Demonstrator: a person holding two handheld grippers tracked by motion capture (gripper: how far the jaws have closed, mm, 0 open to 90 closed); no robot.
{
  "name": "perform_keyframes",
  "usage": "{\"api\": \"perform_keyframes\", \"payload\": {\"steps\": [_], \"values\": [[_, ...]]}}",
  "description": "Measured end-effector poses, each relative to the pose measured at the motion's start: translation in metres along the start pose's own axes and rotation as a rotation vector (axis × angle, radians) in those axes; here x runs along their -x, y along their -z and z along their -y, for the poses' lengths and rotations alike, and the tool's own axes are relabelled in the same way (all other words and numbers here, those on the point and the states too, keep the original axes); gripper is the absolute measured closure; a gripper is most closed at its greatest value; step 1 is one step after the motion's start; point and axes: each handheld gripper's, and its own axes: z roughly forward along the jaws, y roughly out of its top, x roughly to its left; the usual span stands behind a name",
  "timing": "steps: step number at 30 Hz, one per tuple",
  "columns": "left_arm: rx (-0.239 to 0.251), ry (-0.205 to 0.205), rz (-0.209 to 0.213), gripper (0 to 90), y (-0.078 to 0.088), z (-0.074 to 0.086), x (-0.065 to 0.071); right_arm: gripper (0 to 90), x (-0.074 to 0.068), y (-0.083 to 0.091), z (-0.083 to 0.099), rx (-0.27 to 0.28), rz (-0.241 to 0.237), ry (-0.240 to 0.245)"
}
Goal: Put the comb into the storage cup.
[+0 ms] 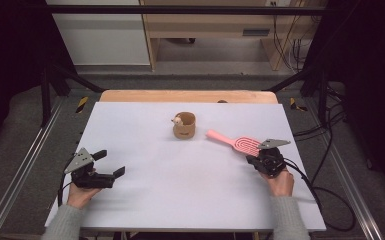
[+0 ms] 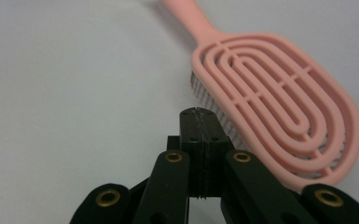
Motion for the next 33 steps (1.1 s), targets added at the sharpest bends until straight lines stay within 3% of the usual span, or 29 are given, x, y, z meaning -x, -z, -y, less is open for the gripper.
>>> {"api": "perform_keyframes", "payload": {"steps": [9,18,33], "values": [[0.0,0.005,0.0,0.3,0.0,0.0,-0.001,90.0,-0.012,0.002,-0.019,0.082,-0.007,-0.029],[-0.004,0.006,-0.005,0.3,-0.001,0.0,-0.001,90.0,-0.021,-0.005,-0.039,0.109,-0.002,-0.052],[-0.003,0.006,-0.003,0.3,-0.001,0.0,-0.001,90.0,-0.031,-0.036,-0.069,0.135,0.022,-0.094]]}}
